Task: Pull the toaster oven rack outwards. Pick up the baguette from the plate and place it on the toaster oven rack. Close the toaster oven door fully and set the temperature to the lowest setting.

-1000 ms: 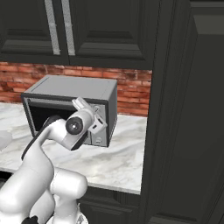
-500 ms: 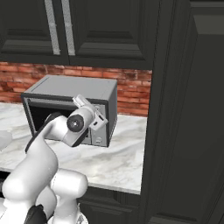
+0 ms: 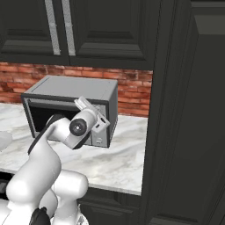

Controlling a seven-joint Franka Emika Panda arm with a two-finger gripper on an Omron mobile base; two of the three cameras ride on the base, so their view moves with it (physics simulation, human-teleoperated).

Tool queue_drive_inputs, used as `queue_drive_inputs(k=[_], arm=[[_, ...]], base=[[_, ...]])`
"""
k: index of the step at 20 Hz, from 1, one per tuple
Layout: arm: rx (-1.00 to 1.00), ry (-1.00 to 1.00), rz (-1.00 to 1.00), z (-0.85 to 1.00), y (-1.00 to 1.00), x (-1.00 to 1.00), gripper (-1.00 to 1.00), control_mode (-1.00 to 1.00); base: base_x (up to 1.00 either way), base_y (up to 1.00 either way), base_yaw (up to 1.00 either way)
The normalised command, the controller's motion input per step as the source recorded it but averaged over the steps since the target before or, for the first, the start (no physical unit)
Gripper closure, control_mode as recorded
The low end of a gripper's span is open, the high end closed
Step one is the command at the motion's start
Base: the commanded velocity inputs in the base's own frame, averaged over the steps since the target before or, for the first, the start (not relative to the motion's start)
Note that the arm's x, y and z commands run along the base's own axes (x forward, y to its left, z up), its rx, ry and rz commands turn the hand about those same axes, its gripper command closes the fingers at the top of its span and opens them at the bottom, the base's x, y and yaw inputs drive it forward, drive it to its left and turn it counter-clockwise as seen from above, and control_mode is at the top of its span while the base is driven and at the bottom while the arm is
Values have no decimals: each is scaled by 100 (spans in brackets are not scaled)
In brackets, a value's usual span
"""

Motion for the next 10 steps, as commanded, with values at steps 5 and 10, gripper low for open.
queue_drive_inputs(k=[5,10], arm=[[0,1,0,-15,0,0,-100,-100],[0,1,-1,-19,-4,0,-100,-100]], base=[[0,0,0],[0,0,0]])
